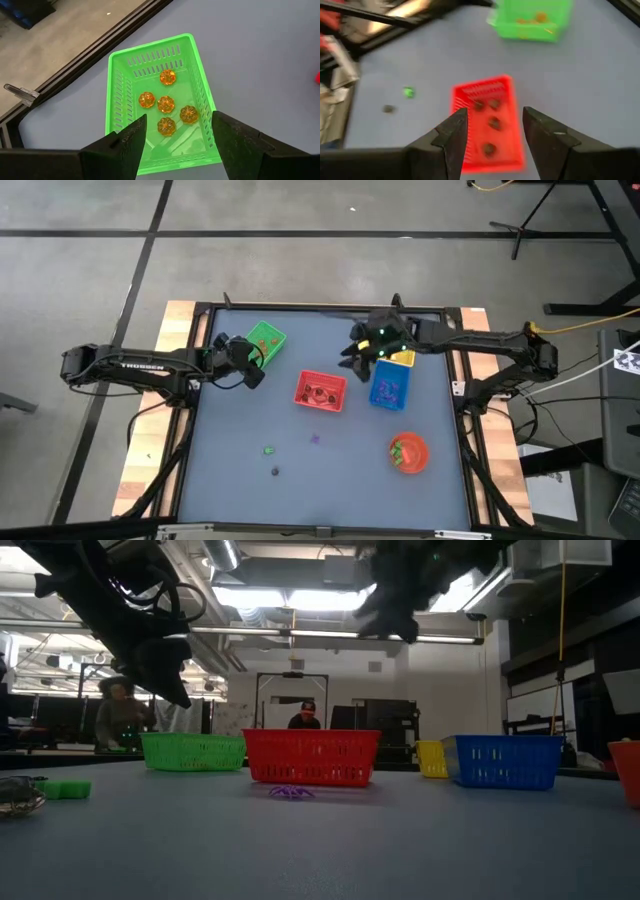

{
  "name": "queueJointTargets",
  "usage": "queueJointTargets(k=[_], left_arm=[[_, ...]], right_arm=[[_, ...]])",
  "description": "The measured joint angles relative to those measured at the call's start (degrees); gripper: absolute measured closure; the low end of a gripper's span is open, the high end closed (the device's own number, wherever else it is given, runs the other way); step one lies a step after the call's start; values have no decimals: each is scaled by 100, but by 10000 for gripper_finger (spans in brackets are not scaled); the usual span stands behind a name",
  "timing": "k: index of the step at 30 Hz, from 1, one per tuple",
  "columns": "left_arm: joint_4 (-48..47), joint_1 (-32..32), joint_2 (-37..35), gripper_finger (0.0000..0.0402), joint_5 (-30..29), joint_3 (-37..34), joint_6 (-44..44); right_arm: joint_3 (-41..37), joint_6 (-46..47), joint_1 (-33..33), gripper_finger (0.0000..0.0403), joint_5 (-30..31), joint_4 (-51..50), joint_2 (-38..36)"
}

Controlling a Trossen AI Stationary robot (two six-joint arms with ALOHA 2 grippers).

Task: Sort Halloween decoration
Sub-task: Put the violet spider toy into the blue bin

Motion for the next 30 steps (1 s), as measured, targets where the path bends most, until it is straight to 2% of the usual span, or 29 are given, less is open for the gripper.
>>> queueJointTargets(k=[4, 10, 17, 24, 30], left_arm=[[2, 0, -2, 193, -2, 0, 0], [3, 0, -2, 193, 0, 0, -2], [7, -2, 2, 193, 1, -2, -4], [4, -4, 2, 193, 13, -2, -137], [10, -4, 2, 193, 17, -1, -138]], right_arm=[[-4, -5, 587, 214, 122, 474, 83], [0, -9, 1530, 214, 864, 871, 334], [-2, -17, 2427, 214, 1648, 1320, 1037], [-3, -13, 2963, 214, 2031, 1915, 1963], [-2, -11, 3134, 214, 2384, 2103, 2747]])
